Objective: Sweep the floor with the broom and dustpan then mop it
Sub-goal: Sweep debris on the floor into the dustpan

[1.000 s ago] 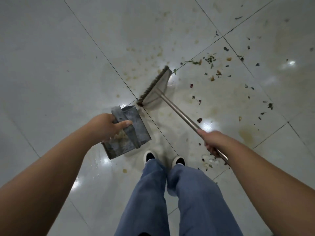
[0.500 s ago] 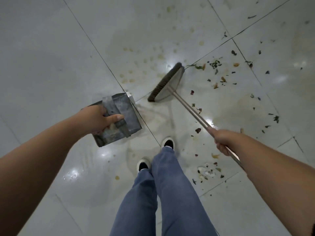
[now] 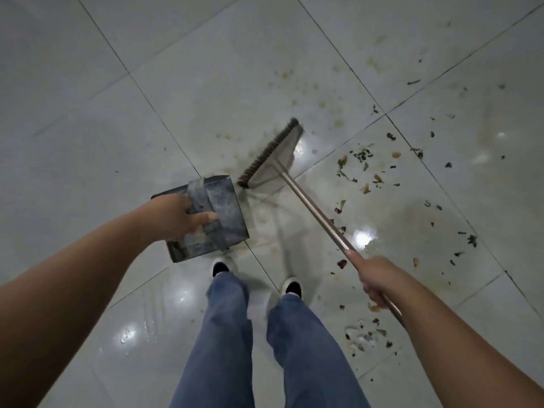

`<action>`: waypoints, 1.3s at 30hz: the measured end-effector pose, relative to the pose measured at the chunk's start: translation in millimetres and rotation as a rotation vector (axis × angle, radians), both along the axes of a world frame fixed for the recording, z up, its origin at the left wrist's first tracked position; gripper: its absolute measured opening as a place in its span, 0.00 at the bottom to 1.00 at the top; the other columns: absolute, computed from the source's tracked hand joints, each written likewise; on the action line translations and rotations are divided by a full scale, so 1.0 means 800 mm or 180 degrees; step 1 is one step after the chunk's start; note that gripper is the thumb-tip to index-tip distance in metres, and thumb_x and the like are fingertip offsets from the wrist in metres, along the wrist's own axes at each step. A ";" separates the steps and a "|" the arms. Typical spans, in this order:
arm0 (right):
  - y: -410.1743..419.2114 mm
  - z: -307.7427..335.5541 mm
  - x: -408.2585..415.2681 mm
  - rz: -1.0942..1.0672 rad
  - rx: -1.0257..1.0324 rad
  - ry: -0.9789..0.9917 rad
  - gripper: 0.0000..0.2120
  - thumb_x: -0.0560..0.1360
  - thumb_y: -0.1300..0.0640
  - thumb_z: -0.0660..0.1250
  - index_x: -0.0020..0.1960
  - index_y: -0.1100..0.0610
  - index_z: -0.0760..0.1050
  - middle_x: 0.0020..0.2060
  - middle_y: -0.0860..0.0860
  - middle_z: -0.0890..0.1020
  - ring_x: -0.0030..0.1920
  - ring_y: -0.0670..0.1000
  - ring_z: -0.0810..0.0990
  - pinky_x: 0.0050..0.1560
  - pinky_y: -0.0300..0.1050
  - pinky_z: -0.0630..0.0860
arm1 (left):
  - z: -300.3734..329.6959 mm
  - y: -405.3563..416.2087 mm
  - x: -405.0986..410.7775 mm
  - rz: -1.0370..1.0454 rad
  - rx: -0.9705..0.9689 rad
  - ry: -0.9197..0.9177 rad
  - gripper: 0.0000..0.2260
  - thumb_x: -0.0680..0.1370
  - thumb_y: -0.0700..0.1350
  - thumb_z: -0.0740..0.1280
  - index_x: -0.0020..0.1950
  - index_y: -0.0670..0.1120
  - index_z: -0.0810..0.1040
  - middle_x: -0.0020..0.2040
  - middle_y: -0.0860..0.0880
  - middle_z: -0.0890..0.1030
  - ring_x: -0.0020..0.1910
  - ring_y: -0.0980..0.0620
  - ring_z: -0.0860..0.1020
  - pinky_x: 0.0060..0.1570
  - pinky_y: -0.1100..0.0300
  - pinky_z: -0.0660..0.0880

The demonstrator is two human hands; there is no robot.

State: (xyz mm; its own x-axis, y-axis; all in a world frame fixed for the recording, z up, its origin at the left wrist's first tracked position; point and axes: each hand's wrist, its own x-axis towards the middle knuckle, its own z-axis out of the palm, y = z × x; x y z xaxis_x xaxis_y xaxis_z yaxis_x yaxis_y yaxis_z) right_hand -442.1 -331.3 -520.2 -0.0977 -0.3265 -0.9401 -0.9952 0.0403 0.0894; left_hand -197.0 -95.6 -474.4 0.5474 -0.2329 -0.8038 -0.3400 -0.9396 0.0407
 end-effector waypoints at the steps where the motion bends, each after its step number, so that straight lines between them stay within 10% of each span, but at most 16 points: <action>1: 0.005 -0.006 0.036 0.0046 0.0007 -0.0116 0.28 0.74 0.35 0.58 0.33 0.60 0.66 0.13 0.51 0.65 0.12 0.46 0.60 0.22 0.31 0.62 | 0.001 0.006 0.011 0.0028 -0.0017 -0.0018 0.23 0.72 0.65 0.62 0.33 0.45 0.71 0.29 0.49 0.74 0.28 0.54 0.72 0.27 0.63 0.65; 14: 0.098 -0.051 0.335 0.0896 0.0365 -0.0127 0.31 0.80 0.39 0.49 0.29 0.62 0.64 0.21 0.57 0.67 0.21 0.52 0.65 0.28 0.42 0.63 | -0.016 0.125 0.181 0.0494 -0.0054 0.0085 0.21 0.74 0.61 0.63 0.36 0.43 0.71 0.31 0.46 0.74 0.29 0.51 0.72 0.30 0.61 0.68; 25: 0.057 -0.027 0.221 -0.0140 0.0110 0.0657 0.29 0.77 0.35 0.53 0.33 0.60 0.63 0.23 0.54 0.63 0.21 0.48 0.59 0.23 0.32 0.58 | -0.033 0.063 0.243 -0.0190 -0.0332 0.0510 0.29 0.76 0.62 0.58 0.47 0.34 0.79 0.38 0.40 0.76 0.33 0.47 0.73 0.37 0.55 0.73; 34: -0.009 0.051 0.055 -0.0809 -0.0362 0.0618 0.23 0.80 0.47 0.57 0.30 0.57 0.63 0.25 0.54 0.65 0.19 0.47 0.62 0.26 0.39 0.58 | -0.019 -0.049 0.234 -0.0743 -0.0378 0.0467 0.25 0.76 0.62 0.59 0.36 0.40 0.73 0.32 0.45 0.73 0.28 0.53 0.70 0.30 0.61 0.66; 39: -0.060 0.040 0.068 -0.0893 -0.0244 0.0580 0.27 0.78 0.41 0.57 0.31 0.61 0.65 0.17 0.54 0.67 0.19 0.49 0.63 0.24 0.37 0.60 | -0.015 -0.127 0.202 -0.1152 -0.0253 0.0574 0.25 0.76 0.61 0.59 0.51 0.39 0.78 0.42 0.44 0.78 0.32 0.53 0.72 0.34 0.59 0.67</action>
State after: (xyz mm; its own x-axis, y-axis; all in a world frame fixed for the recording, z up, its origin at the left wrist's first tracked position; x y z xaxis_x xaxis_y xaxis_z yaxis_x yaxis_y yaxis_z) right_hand -387.9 -379.4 -488.3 -0.3579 -0.3322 -0.8727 -0.9123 0.3237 0.2509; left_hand -35.2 -197.1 -486.7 0.2706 -0.4497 -0.8512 -0.6288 -0.7521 0.1974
